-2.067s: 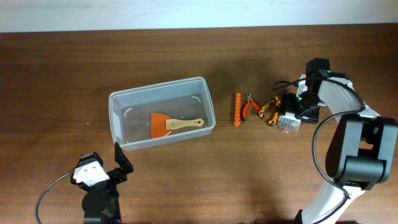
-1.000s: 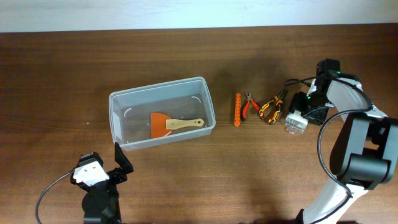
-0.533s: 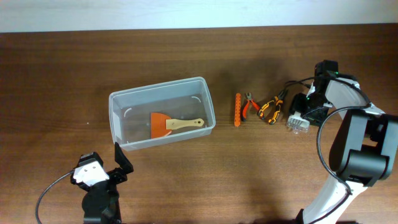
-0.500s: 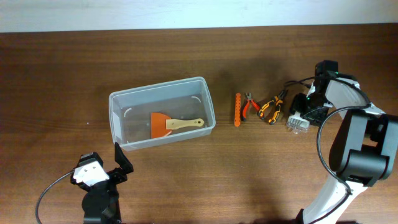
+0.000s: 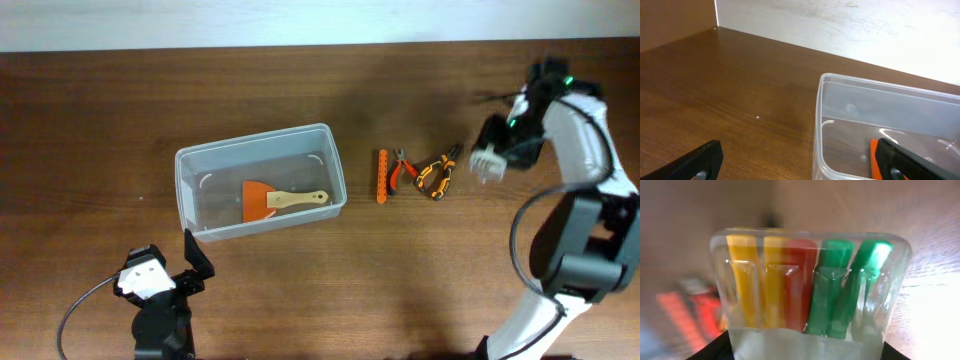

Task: Pack container
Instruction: 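Carry the bit case into the container and release it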

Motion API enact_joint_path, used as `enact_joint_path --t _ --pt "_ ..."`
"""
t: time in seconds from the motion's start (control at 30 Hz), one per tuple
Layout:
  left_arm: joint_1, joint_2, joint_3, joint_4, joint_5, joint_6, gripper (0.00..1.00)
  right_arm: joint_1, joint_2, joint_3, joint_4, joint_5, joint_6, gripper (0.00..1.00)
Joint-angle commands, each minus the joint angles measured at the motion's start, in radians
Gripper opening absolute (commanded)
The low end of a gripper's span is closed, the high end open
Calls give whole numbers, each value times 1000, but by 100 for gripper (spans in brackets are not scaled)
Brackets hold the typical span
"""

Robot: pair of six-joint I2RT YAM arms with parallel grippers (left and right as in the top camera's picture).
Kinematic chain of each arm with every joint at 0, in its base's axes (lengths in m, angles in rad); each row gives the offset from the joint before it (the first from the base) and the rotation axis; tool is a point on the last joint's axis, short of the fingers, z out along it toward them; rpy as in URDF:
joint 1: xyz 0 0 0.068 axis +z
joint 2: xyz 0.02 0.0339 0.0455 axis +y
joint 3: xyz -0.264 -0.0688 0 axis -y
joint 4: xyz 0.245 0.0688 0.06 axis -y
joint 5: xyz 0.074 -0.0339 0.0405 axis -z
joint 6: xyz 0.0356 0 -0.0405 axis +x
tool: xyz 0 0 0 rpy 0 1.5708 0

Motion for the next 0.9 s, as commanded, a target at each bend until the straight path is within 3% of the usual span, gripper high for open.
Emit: enact_joint_path --t 0.0,0.17,0.27,0.43,0.6,0.77,0.87 --pt "-4 -5 -4 -1 -4 9 99 73 -143 154 -50 -132 -76 52" --pt "-4 -5 -4 -1 -4 9 99 289 -232 230 -75 -183 -294 49" --pt "-4 -5 -4 -1 -4 9 99 440 -234 229 -76 -182 -443 30" --pt "-4 -5 -4 -1 -4 9 99 650 -161 229 -66 -159 -700 27" --pt "-4 -5 -4 -1 -4 9 99 773 -18 229 -35 -94 -939 15" --pt "-4 -5 -4 -1 -3 9 99 801 151 229 19 -84 -1170 17" --pt "-4 -5 -4 -1 -3 9 99 795 233 229 76 -80 -1207 25"
